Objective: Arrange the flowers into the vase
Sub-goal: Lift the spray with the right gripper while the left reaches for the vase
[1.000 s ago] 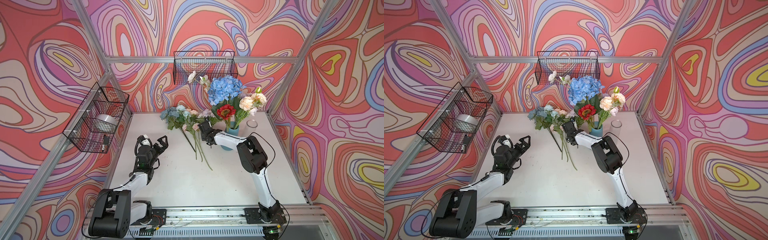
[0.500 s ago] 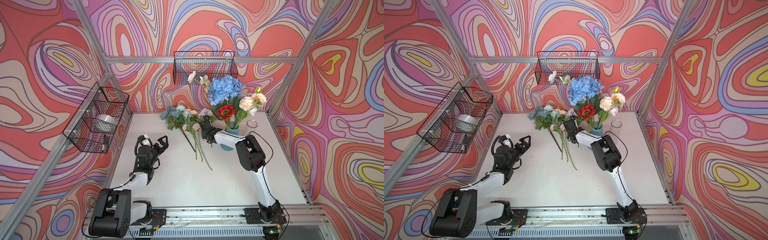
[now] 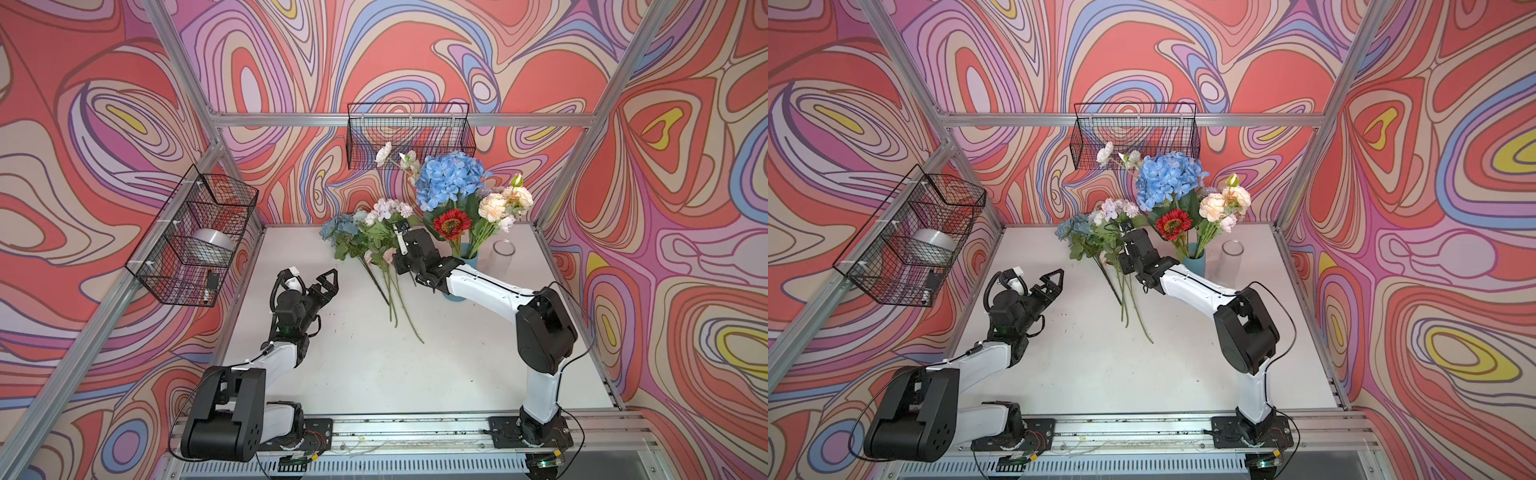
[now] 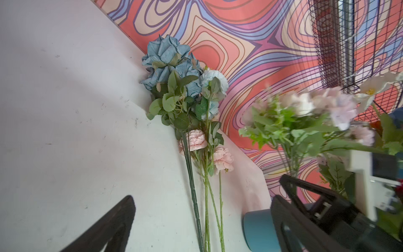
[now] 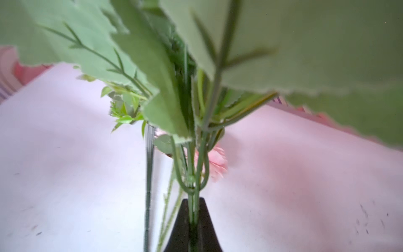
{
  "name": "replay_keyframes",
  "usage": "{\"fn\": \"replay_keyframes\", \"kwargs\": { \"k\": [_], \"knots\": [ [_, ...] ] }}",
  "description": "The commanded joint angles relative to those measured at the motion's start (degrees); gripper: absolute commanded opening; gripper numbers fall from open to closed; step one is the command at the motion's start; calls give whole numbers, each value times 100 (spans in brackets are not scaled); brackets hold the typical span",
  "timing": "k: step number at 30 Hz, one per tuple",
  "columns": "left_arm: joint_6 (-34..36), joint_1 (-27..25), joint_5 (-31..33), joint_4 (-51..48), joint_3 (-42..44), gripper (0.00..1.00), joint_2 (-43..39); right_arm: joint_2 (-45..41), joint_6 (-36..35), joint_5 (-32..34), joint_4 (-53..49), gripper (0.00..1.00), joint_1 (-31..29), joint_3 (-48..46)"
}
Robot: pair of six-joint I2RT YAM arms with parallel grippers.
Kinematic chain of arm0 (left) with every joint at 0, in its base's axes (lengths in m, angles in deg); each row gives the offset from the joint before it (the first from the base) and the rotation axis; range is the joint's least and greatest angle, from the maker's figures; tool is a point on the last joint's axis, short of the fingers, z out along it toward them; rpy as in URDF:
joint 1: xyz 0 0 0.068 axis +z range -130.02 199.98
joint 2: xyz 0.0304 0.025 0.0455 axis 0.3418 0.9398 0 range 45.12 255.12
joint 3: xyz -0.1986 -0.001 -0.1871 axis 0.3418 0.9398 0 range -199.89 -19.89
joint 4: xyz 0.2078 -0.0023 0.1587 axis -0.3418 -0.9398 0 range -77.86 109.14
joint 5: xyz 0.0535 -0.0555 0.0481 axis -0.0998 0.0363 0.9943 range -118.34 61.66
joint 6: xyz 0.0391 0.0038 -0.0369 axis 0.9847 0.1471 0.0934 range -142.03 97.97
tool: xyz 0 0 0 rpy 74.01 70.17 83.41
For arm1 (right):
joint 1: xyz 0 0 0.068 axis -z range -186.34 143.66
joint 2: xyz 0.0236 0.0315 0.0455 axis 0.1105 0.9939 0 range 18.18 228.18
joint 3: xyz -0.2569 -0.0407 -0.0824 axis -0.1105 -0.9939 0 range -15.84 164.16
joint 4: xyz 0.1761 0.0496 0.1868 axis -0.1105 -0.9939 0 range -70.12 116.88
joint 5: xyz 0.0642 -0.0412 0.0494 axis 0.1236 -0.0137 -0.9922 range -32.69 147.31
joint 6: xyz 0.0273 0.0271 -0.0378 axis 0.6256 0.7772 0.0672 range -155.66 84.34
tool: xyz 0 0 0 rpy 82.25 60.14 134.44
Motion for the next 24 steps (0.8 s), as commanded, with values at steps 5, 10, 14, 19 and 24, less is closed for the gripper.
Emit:
{"fn": "replay_keyframes", "kwargs": {
  "k": [5,10,14,19,24],
  "knots": [
    [-335,28,-440,932,33,100,274,-1312,-631,-1137,412,0,-249,-758],
    [-104,-52,-847,597,-233,100,155,-2454,-741,-1534,1644,0,-255,-2018],
    [535,-590,-815,-164,-678,100,2,-3142,-1150,-1138,2435,0,-254,-2920],
    [1334,-1419,-681,-616,-1393,100,172,-3816,-1702,-438,3572,0,-227,-3925],
    [1956,-2006,-947,-523,-1961,100,717,-4308,-2029,-138,4811,0,-96,-4745]
  ]
}}
